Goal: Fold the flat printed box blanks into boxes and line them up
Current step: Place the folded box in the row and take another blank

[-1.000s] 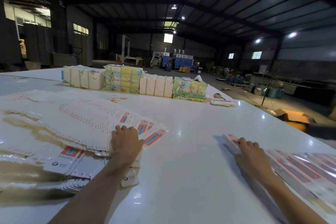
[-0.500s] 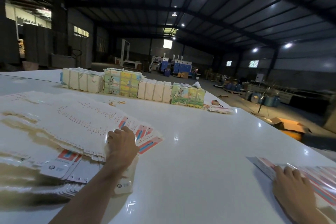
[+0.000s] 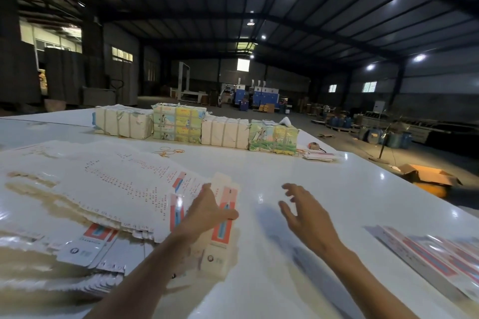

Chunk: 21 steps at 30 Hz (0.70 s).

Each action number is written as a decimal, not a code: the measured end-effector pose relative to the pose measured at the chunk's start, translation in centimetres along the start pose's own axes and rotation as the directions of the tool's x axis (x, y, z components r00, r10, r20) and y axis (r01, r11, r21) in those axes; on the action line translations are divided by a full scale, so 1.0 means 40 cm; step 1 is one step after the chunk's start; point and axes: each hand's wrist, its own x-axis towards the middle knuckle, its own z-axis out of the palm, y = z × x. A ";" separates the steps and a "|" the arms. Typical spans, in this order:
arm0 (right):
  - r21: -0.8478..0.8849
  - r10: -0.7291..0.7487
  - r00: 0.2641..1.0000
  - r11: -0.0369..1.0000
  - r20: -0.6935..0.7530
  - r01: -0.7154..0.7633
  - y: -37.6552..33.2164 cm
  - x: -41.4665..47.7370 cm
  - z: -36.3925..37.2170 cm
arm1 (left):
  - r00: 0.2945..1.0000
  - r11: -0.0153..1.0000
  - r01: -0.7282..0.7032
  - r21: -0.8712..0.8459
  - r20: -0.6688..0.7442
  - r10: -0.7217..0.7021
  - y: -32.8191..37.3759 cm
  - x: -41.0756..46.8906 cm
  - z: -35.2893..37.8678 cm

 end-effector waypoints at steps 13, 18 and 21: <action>0.503 0.062 0.990 0.857 0.125 -0.117 -0.047 0.047 0.147 | 0.952 0.974 -0.165 -0.153 0.233 0.198 0.025 -0.008 0.095; 0.537 0.069 0.991 0.835 0.116 -0.121 -0.053 0.034 0.126 | 0.923 0.944 -0.125 -0.306 0.313 0.224 0.011 -0.018 0.098; 0.582 0.094 0.986 0.798 0.139 -0.158 -0.062 0.027 0.122 | 0.929 0.919 -0.077 -0.386 0.307 0.207 0.016 -0.026 0.106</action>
